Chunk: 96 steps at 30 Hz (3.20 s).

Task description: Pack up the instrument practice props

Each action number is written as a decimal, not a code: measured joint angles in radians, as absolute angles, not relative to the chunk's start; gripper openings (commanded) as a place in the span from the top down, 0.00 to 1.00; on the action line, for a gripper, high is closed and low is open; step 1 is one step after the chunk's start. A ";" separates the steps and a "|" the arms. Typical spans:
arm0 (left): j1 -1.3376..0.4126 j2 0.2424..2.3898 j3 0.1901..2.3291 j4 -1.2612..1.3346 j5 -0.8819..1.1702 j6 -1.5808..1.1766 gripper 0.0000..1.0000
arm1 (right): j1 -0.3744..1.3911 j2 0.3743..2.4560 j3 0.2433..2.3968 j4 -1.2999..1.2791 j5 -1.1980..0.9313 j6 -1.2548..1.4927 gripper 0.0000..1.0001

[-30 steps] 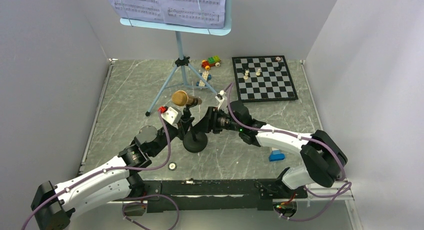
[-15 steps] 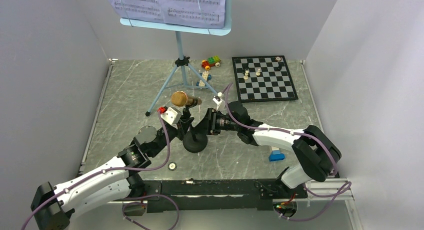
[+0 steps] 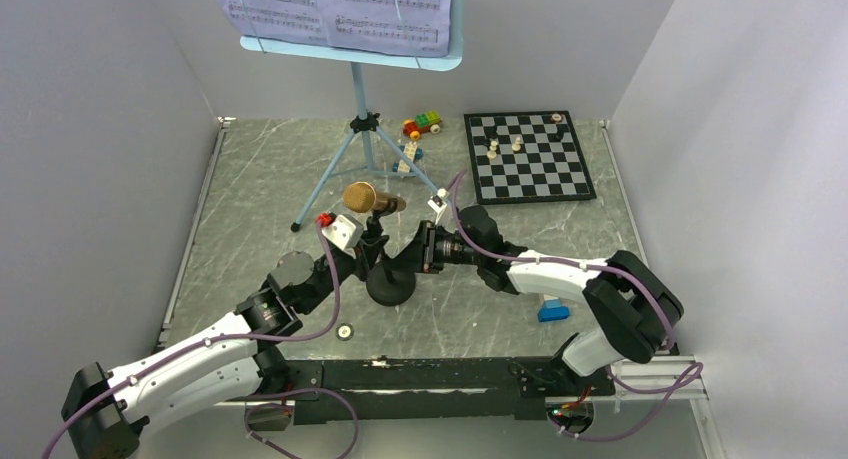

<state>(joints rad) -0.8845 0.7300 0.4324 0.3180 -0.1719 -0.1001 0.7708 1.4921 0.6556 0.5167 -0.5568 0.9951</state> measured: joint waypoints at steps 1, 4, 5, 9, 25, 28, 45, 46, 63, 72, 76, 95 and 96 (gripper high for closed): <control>-0.884 0.730 0.432 0.317 -0.172 -0.100 1.00 | 0.771 1.490 0.658 0.507 -0.554 0.986 1.00; -0.884 0.734 0.432 0.318 -0.172 -0.101 1.00 | 0.788 1.467 0.704 0.394 -0.510 0.902 1.00; -0.884 0.737 0.433 0.319 -0.174 -0.100 1.00 | 0.801 1.456 0.728 0.336 -0.478 0.858 1.00; -0.880 0.748 0.439 0.318 -0.190 -0.106 1.00 | 0.889 1.429 0.850 0.091 -0.278 0.641 1.00; -0.882 0.805 0.460 0.336 -0.183 -0.122 1.00 | 1.237 1.460 0.938 -0.043 0.513 0.177 1.00; -0.882 0.808 0.460 0.338 -0.183 -0.121 1.00 | 1.252 1.470 0.938 -0.033 0.567 0.192 1.00; -0.883 0.883 0.524 0.304 -0.189 -0.127 1.00 | 1.245 1.167 0.880 -0.140 0.582 0.254 0.20; -0.883 0.888 0.530 0.299 -0.190 -0.129 1.00 | 1.241 1.139 0.866 -0.143 0.576 0.268 0.20; -0.883 0.991 0.575 0.326 -0.209 -0.184 1.00 | 1.185 0.999 0.757 -0.190 0.514 0.415 0.20; -0.883 0.997 0.500 0.458 -0.217 -0.240 1.00 | 1.169 1.053 0.733 -0.171 0.455 0.441 0.20; -0.884 0.959 0.450 0.504 -0.223 -0.259 1.00 | 1.128 1.087 0.715 -0.113 0.374 0.455 0.24; -0.889 0.874 0.406 0.494 -0.234 -0.273 1.00 | 1.048 1.346 0.820 0.046 0.126 0.402 0.63; -0.889 0.871 0.406 0.491 -0.234 -0.273 1.00 | 1.048 1.349 0.824 0.046 0.125 0.394 0.70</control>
